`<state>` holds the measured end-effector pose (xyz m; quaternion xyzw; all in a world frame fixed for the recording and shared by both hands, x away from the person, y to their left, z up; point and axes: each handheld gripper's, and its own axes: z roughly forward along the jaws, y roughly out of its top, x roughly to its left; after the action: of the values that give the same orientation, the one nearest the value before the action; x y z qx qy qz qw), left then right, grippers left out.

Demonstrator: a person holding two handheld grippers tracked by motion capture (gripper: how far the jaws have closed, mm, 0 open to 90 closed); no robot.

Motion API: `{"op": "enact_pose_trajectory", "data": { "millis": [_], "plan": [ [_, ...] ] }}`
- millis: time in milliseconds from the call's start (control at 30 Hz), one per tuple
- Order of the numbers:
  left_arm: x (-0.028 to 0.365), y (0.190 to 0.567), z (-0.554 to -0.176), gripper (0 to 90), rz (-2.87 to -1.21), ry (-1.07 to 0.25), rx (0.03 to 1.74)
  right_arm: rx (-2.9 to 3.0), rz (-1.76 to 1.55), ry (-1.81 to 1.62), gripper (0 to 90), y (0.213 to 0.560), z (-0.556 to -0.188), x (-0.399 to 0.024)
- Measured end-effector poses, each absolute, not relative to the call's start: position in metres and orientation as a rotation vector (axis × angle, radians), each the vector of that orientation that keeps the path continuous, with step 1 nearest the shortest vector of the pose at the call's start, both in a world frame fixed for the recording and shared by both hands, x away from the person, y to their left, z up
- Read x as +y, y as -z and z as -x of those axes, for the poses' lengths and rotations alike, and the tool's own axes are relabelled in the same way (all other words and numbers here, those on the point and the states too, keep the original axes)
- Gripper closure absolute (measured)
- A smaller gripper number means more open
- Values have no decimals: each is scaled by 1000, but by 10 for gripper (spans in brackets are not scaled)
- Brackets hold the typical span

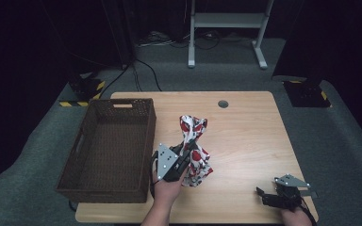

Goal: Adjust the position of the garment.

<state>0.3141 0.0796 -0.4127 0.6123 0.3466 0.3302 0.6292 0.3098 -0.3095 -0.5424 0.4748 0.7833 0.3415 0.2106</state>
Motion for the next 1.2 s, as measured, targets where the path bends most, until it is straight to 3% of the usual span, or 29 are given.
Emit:
{"op": "enact_pose_trajectory", "data": {
  "millis": [1200],
  "plan": [
    [90, 348, -307, 814, -1310, -842, 684, 2178, -1321, -952, 131, 542, -310, -310]
  ]
}}
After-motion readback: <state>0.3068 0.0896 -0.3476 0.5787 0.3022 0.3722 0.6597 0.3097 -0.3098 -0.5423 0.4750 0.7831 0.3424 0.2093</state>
